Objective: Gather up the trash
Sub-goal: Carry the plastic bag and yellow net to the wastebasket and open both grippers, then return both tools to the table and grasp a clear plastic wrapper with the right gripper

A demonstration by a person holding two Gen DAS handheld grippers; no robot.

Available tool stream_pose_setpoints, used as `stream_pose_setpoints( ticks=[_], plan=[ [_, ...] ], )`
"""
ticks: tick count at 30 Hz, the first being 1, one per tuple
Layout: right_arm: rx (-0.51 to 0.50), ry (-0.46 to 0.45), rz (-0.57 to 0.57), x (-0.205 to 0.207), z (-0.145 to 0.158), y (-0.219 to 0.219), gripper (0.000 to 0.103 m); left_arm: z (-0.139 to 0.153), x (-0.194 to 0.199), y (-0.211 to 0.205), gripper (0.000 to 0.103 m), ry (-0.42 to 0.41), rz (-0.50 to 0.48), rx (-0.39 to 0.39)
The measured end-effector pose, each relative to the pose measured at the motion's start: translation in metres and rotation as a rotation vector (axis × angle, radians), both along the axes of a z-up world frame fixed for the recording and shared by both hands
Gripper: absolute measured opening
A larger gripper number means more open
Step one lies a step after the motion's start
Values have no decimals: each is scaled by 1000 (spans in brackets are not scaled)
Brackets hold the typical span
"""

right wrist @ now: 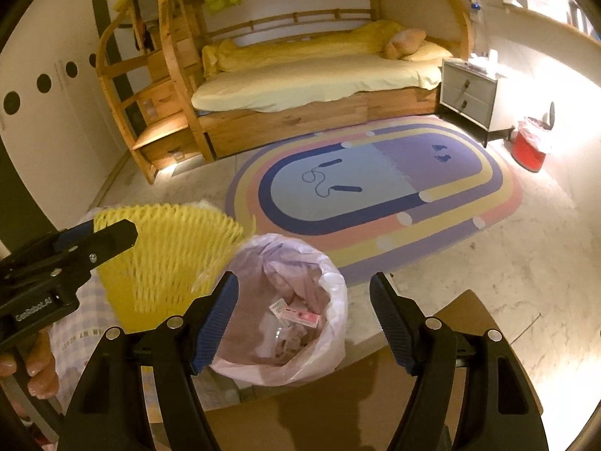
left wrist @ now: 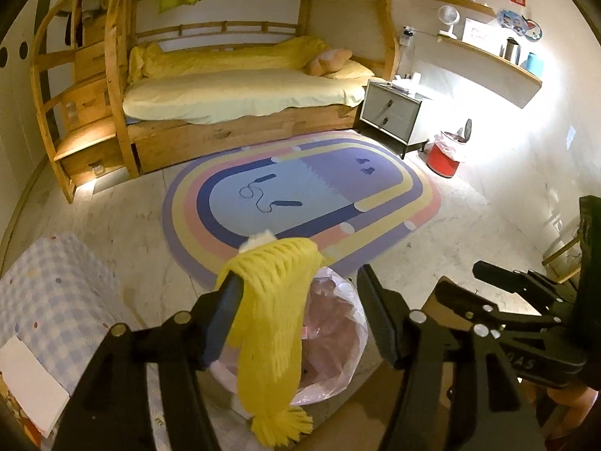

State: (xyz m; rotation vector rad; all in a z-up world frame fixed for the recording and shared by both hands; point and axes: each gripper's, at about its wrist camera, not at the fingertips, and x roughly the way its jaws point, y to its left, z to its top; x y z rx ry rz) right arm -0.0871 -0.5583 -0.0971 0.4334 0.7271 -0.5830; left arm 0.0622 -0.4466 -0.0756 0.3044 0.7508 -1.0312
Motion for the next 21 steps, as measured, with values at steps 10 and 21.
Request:
stream_pose_setpoints(
  ticks=[10,21],
  plan=[
    [-13,-18,28,-1,8,15,73,-6,4,32,75,27,41,33],
    [-59,-81,90,-4,45,59,73,34,-13,114,75,-65,172,-40]
  ],
)
